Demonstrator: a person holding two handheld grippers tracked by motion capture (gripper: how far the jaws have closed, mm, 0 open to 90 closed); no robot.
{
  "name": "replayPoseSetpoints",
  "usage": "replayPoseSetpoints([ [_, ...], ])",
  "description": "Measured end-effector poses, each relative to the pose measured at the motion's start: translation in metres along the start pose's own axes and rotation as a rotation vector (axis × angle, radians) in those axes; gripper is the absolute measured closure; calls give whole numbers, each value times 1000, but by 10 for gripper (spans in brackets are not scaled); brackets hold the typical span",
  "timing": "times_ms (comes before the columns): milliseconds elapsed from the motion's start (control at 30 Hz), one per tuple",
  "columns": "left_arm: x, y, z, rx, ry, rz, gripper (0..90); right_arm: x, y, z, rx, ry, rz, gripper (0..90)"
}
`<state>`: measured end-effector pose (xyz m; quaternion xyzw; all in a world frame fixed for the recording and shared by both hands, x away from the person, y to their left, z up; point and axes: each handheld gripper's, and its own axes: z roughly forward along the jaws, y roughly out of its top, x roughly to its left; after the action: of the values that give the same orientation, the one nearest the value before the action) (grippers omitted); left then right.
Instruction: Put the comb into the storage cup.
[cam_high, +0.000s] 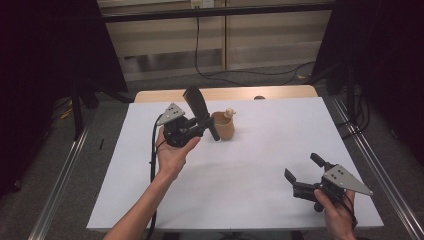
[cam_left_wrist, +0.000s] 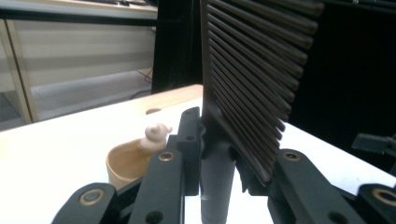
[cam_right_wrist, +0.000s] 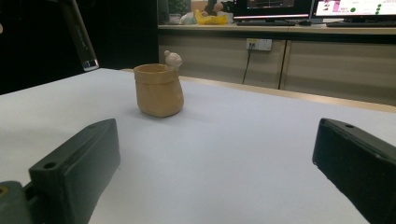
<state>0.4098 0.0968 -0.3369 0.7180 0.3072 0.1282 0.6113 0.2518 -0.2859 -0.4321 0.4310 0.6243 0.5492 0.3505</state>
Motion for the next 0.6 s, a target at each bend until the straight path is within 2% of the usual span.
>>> replayPoseSetpoints([
  [167,6,8,3,-14,24,-7,733,-1,0,-1,-5,-11,3,0],
  [600,19,24,22,-11,73,11,733,1,-1,-1,-11,12,0,0],
])
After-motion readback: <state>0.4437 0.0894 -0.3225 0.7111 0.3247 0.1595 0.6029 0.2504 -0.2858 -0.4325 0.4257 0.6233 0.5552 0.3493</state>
